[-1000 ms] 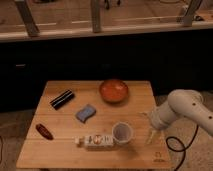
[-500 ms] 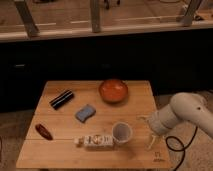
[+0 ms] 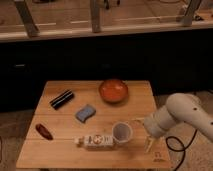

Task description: Place the ceramic cup in the ceramic bowl

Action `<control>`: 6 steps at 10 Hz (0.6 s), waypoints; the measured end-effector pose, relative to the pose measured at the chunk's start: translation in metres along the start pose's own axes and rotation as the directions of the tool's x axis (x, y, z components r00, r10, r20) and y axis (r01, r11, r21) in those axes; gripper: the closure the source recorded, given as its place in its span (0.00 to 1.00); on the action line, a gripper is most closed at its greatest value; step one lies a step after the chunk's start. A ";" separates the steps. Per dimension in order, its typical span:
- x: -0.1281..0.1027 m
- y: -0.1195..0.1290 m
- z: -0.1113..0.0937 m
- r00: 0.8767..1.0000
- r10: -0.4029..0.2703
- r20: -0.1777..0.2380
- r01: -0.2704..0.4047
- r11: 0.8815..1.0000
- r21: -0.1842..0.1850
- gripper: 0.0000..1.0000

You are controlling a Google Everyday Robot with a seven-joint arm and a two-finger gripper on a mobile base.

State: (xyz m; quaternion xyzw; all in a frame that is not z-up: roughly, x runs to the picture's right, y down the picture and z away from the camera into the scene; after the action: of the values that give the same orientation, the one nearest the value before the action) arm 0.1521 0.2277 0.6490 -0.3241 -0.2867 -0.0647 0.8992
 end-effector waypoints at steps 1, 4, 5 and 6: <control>-0.005 0.002 0.001 1.000 -0.019 0.003 0.019 1.000 -0.005 0.20; -0.019 0.009 0.003 0.998 -0.066 0.005 0.066 0.998 -0.020 0.20; -0.023 0.012 0.004 0.997 -0.081 0.005 0.082 0.996 -0.028 0.20; -0.026 0.013 0.006 0.995 -0.097 0.004 0.097 0.995 -0.032 0.20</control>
State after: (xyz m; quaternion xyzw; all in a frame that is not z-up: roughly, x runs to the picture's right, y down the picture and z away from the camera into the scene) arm 0.1318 0.2396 0.6314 -0.3242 -0.3022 -0.1124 0.8894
